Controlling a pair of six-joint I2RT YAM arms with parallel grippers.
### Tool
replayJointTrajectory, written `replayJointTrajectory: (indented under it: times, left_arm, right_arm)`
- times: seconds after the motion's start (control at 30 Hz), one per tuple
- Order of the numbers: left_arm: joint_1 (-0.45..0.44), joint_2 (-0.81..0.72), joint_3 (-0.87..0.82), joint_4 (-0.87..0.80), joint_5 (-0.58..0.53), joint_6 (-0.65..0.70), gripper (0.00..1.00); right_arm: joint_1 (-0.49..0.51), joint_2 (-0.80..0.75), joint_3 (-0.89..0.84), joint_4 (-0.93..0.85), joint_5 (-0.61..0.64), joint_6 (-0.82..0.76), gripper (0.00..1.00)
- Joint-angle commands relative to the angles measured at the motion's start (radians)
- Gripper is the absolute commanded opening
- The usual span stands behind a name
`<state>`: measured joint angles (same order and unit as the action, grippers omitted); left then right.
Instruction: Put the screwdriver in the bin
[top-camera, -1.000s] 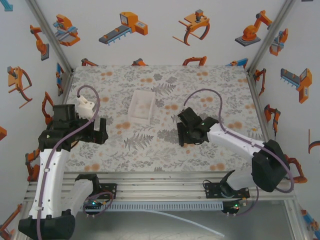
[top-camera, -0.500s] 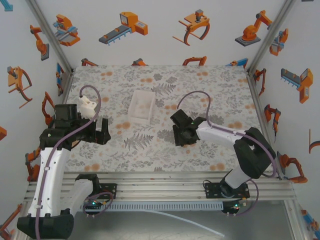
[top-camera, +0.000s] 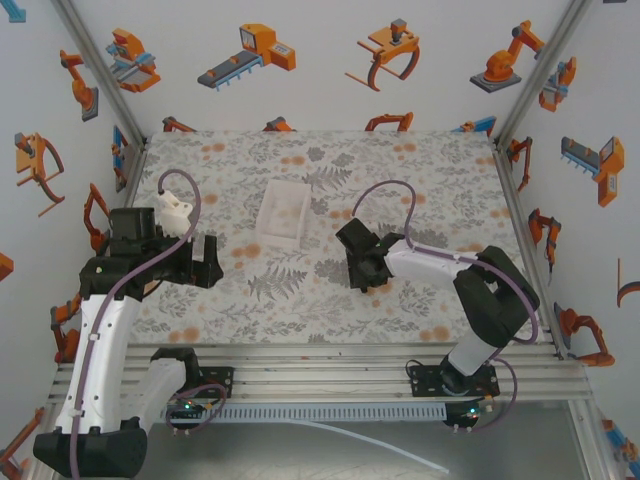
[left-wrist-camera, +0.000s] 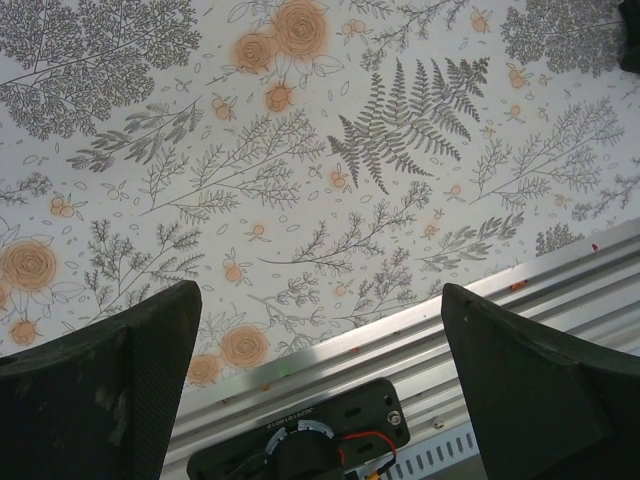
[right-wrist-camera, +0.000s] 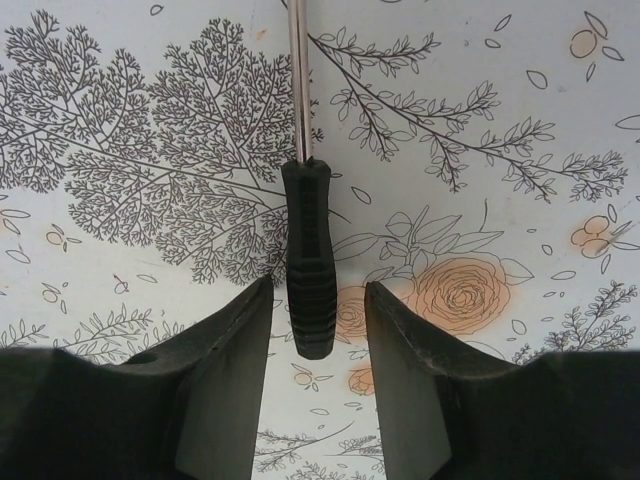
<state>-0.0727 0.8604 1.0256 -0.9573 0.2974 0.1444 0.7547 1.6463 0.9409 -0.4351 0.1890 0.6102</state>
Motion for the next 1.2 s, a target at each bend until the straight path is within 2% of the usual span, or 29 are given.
replayJointTrajectory:
  times: [0.0,0.13,0.43,0.77,1.17]
  left_arm:
    - [-0.006,-0.009,0.007,0.012,0.025,-0.015,0.97]
    - [-0.006,-0.006,0.006,0.016,0.026,-0.018,0.97]
    - [-0.006,-0.014,-0.007,0.026,0.028,-0.03,0.97]
    - [-0.006,-0.013,-0.008,0.027,0.03,-0.032,0.97]
    - [-0.01,0.01,0.004,0.031,0.041,-0.026,0.97]
  right_arm:
    - [0.006,0.007,0.011,0.014,0.025,0.026,0.41]
    - [0.005,0.006,-0.006,0.022,0.027,0.029,0.37]
    - [0.005,0.004,-0.039,0.048,0.024,0.034,0.35]
    - [0.005,-0.016,-0.034,0.038,0.031,0.024,0.2]
    - [0.006,-0.133,-0.02,-0.037,0.039,0.005,0.18]
